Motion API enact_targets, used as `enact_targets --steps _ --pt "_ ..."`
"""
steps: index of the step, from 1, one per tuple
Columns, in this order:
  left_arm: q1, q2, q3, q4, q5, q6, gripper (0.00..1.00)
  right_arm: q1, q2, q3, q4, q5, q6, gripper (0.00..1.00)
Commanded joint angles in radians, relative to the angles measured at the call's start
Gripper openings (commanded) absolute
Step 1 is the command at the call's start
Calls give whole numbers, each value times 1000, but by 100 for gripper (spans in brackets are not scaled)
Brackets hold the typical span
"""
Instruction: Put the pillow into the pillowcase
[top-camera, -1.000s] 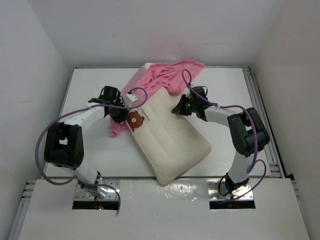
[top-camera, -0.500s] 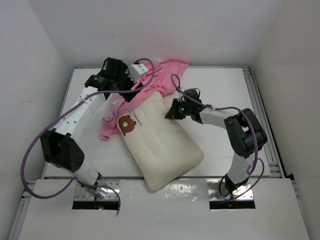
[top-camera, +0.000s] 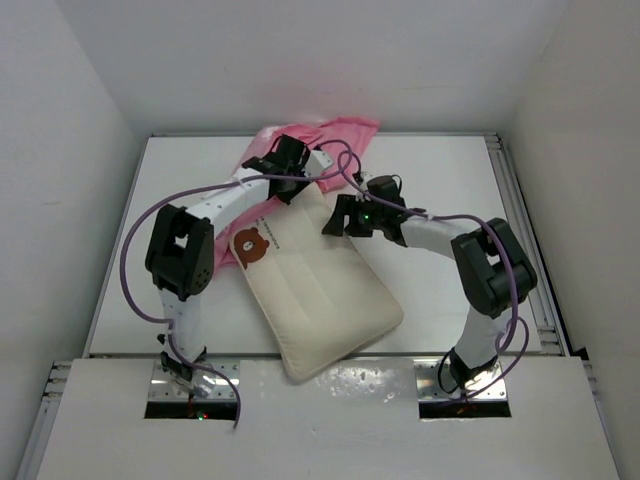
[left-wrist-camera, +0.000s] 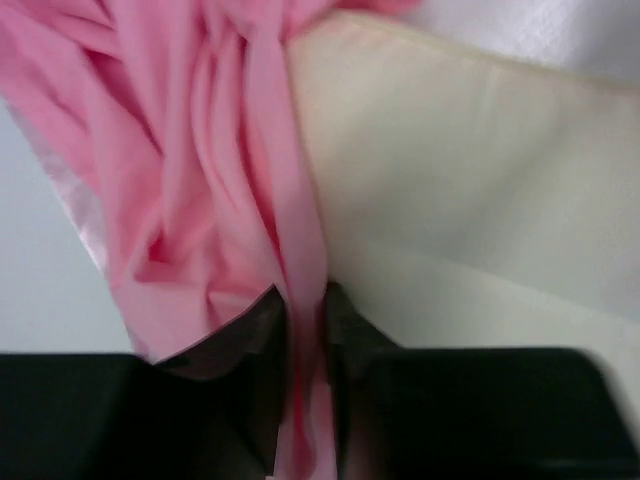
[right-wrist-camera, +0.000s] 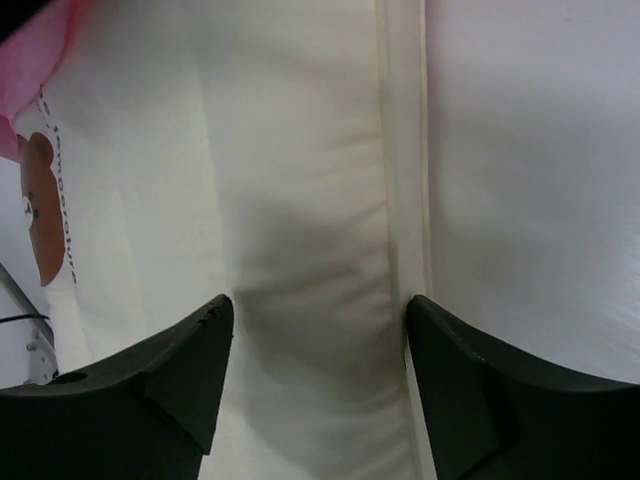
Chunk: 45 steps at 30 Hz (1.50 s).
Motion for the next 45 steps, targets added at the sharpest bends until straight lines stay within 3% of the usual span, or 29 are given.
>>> enact_targets --steps 1,3,7,9,11,12,14,15,22,24,30,35,40,45 --pt "5 -31 90 50 -27 -52 9 -15 25 85 62 -25 17 70" --pt "4 -53 77 44 30 -63 0 -15 69 131 63 -52 32 73" --pt "1 -77 68 32 94 -89 0 -3 184 193 137 -104 88 75" --pt "2 -85 68 30 125 -95 0 0 209 190 209 -126 144 70" --pt "5 -88 71 32 148 -99 0 2 240 186 270 -144 197 54" --pt "7 -91 77 33 159 -103 0 3 244 185 281 -152 208 35" --pt "13 -96 83 44 189 -112 0 5 240 174 301 -169 222 15" --pt "18 -99 88 49 200 -121 0 8 231 165 312 -178 222 0" --pt "21 -106 97 72 286 -115 0 75 19 55 528 -264 132 0" --pt "25 -122 117 44 384 -95 0 100 -12 53 536 -308 95 0" --pt "13 -172 140 -57 592 -16 0 94 26 82 529 -327 116 0" --pt "12 -200 174 -126 685 3 0 91 40 81 526 -322 121 0" --pt "-10 -229 163 -279 713 123 0 66 22 39 552 -195 144 0" --pt "-16 -270 54 -284 662 177 0 49 -18 51 508 -163 89 0"
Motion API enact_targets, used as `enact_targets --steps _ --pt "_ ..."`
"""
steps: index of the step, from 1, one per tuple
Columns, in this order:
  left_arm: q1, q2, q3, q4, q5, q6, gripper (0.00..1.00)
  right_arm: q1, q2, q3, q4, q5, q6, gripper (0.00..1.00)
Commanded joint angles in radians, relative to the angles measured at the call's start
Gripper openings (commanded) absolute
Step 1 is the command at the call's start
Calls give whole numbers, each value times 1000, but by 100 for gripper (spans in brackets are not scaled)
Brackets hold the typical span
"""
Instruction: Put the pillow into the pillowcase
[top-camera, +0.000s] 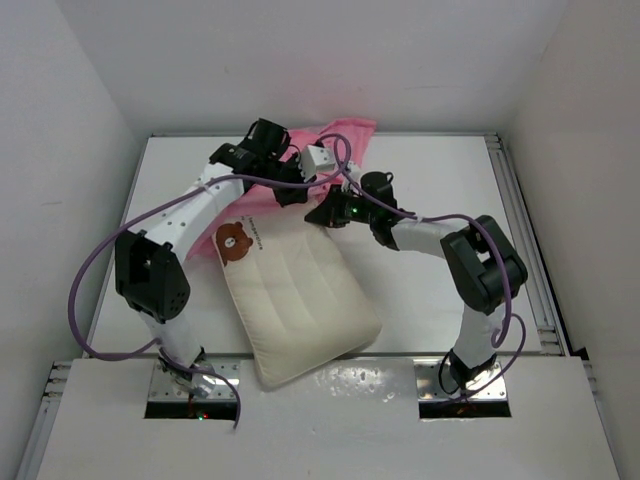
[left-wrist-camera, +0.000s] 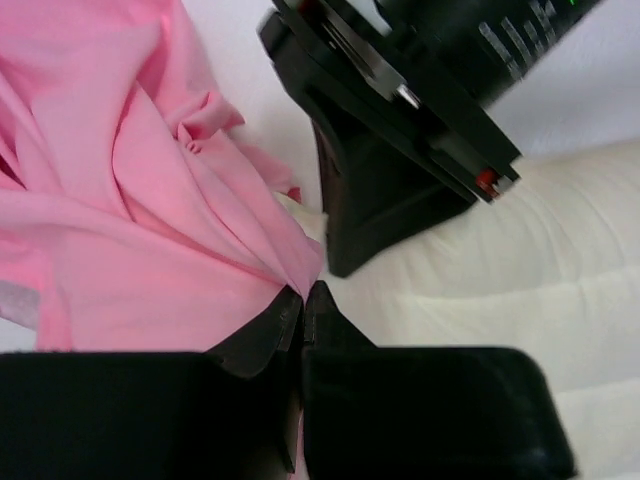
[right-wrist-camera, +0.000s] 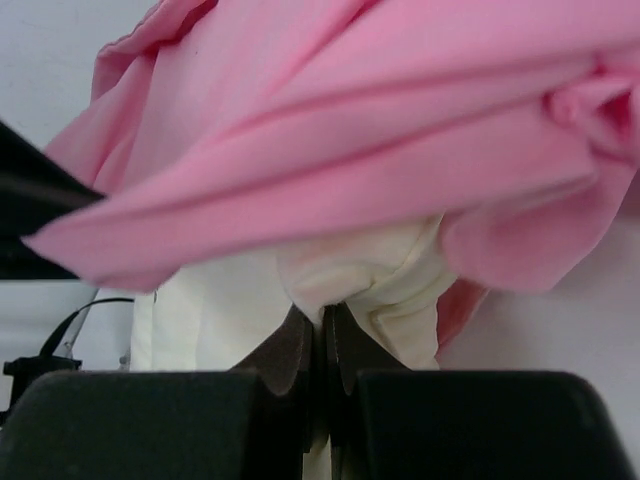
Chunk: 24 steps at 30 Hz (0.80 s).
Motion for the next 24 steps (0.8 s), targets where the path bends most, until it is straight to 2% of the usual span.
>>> enact_targets --steps 1,5,7,11,12,13,14,15,16,17,18,19,20,21,22,24 --pt "-31 -63 -35 -16 42 53 0 4 -77 37 97 29 -49 0" --pt "-25 -70 -41 -18 -1 65 0 10 -123 -15 71 129 -89 0" --pt "-23 -82 -61 -36 -12 71 0 -21 -134 -68 117 179 -23 0" --pt "-22 -117 -141 -15 -64 65 0 -84 -166 -177 168 420 167 0" --pt "-23 -120 -156 -3 -78 56 3 -97 -166 -187 154 451 182 0" --pt "-22 -123 -177 11 -96 27 11 -101 -162 -176 98 463 189 0" --pt "-22 -125 -184 37 -130 10 22 -107 -144 -158 64 439 173 0" --pt "-20 -126 -187 45 -144 -16 49 -110 -130 -104 30 402 117 17" --pt "-17 -126 -185 53 -155 -27 58 -110 -114 -70 -10 356 83 37" --pt "-14 -129 -182 68 -179 -40 75 -110 -101 -31 -129 282 43 55" --pt "0 -134 -178 74 -192 -68 84 -107 -82 43 -201 267 3 66" --pt "13 -142 -167 83 -204 -83 94 -107 -82 68 -342 268 -73 79" --pt "29 -146 -164 95 -237 -99 100 -107 -88 85 -401 319 -104 85" --pt "70 -154 -161 102 -253 -120 100 -110 -119 88 -438 354 -126 89" --pt "95 -166 -168 126 -274 -154 100 -107 -142 79 -491 397 -158 99" --pt "177 -180 -193 161 -328 -183 100 -114 -195 41 -532 506 -172 99"
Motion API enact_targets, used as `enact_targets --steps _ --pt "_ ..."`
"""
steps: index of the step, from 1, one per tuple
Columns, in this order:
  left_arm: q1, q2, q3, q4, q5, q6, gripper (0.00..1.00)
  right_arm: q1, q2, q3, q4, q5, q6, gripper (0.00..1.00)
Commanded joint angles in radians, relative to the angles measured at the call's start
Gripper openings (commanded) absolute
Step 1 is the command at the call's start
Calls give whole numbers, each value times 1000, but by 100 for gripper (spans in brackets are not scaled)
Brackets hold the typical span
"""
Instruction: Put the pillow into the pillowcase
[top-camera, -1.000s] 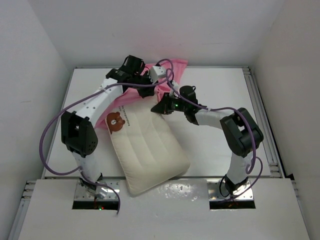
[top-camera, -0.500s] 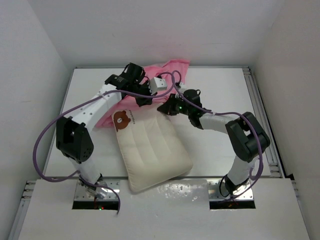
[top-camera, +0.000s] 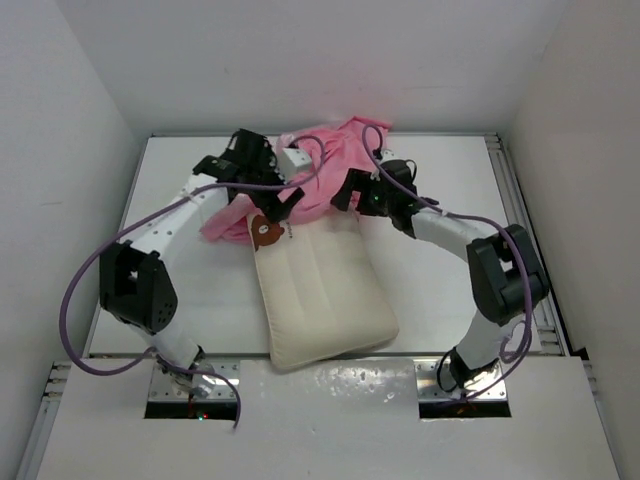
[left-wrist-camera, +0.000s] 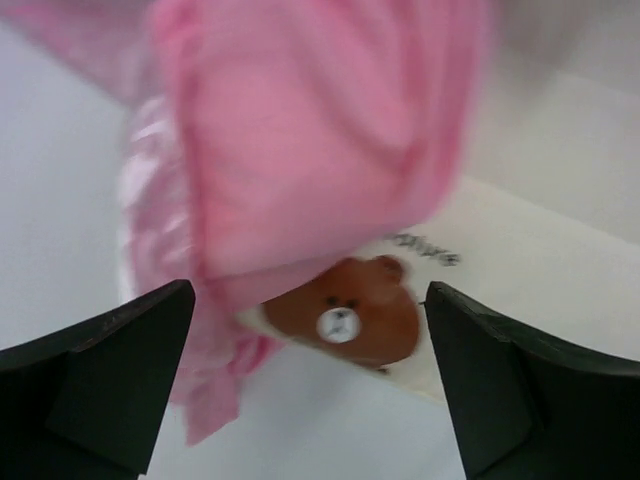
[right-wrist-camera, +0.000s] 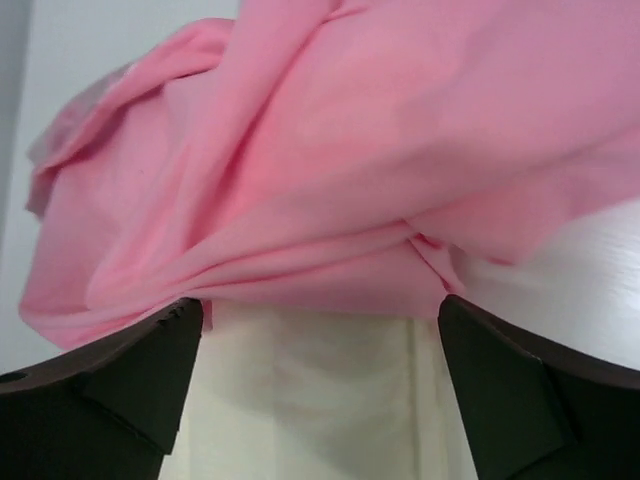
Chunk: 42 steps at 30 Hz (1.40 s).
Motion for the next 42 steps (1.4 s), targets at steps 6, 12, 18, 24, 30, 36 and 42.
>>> enact_targets --steps 6,12,18,24,30,36,42 --pt "225 -77 -200 186 -246 -6 0 52 -279 -56 -271 325 -148 0" --pt "260 -67 -365 302 -225 5 72 297 -288 16 -377 474 -249 99" --pt "295 17 -409 446 -228 -31 83 580 -37 257 -486 584 -321 99" --pt "341 143 -379 519 -233 -104 33 679 149 358 -468 597 -320 99" --pt "337 91 -469 557 -133 -81 0 692 350 521 -592 540 -257 99" --pt "351 29 -515 533 -39 -89 0 648 499 632 -681 445 -180 68" --pt "352 -21 -451 399 47 -71 0 505 350 494 -438 191 -60 0"
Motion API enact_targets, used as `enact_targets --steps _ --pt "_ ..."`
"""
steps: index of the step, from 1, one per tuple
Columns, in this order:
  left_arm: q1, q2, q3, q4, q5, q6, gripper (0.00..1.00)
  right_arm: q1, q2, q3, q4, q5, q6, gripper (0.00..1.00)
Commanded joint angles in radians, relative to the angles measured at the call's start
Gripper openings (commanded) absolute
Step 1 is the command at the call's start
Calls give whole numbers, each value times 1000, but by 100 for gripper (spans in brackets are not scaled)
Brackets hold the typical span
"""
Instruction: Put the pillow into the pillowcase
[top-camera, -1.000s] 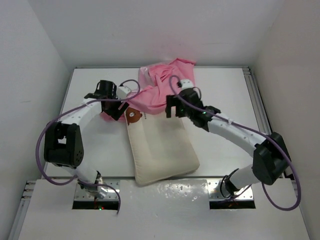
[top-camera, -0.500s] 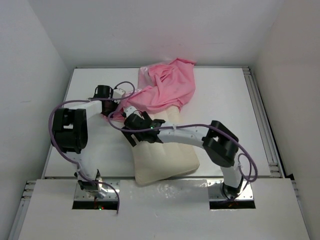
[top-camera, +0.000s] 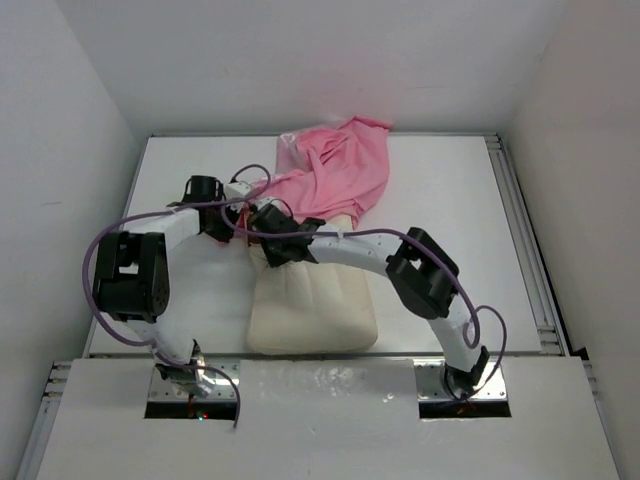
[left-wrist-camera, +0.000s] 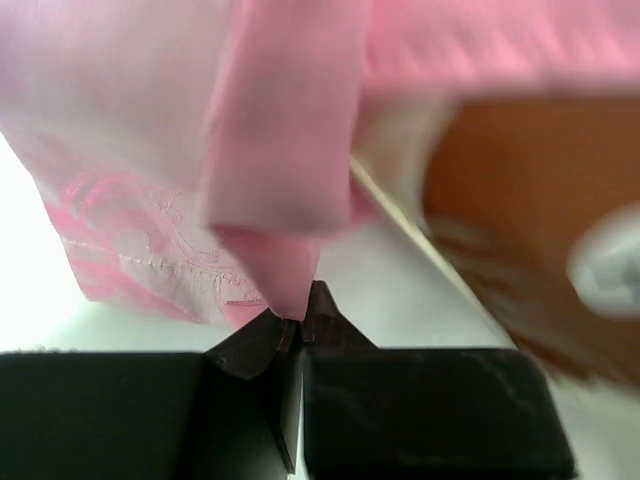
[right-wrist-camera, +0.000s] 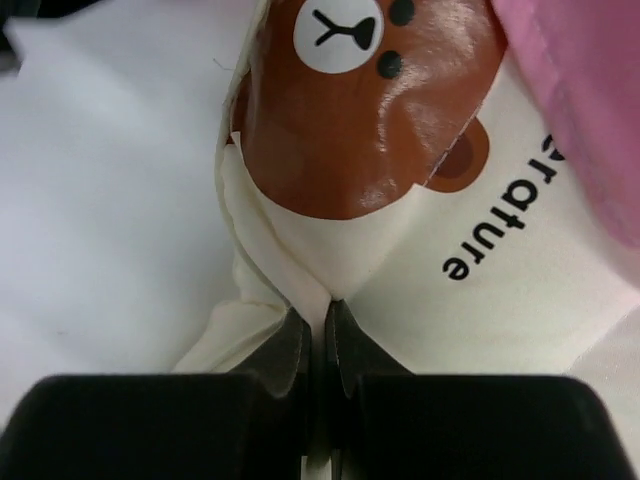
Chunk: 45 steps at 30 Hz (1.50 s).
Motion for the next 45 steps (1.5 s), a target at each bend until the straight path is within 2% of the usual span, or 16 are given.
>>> enact_targets --steps 1,3,7,12,17,23,27,29,33,34,35,37,38,41,42,45 --pt "11 -71 78 -113 126 14 0 -127 -65 -75 178 -209 117 0" --pt "16 -82 153 -181 167 29 0 -167 -163 -102 260 -215 159 0" --pt "29 -105 280 -351 290 46 0 -301 -330 -187 559 -247 301 0" --pt "26 -119 398 -438 388 39 0 -359 -479 -265 709 -174 332 0" --pt "-50 -114 486 -546 463 103 0 -370 -529 -265 727 -2 285 0" --pt "-141 -114 634 -661 679 183 0 -362 -405 -63 635 75 262 0" --pt "-173 -111 720 -683 814 191 0 -313 -314 -24 558 89 250 0" --pt "-178 -108 715 -664 815 177 0 -301 -299 -69 549 74 259 0" --pt "-136 -102 595 -693 637 235 0 -310 -380 -243 558 66 234 0" --pt "-122 -106 558 -713 616 290 0 -324 -404 -318 553 60 231 4" --pt "-110 -108 485 -738 591 308 1 -339 -427 -354 550 46 239 16" --pt "-86 -111 423 -756 521 365 14 -402 -485 -423 523 -52 251 30" --pt "-81 -109 380 -780 500 387 29 -425 -496 -431 471 -99 250 48" --pt "-81 -108 357 -804 421 428 55 -502 -521 -412 289 -203 167 68" --pt "-79 -105 375 -798 392 422 57 -525 -523 -403 241 -197 141 80" --pt "-96 -97 461 -701 318 327 61 -594 -526 -380 89 -186 55 90"
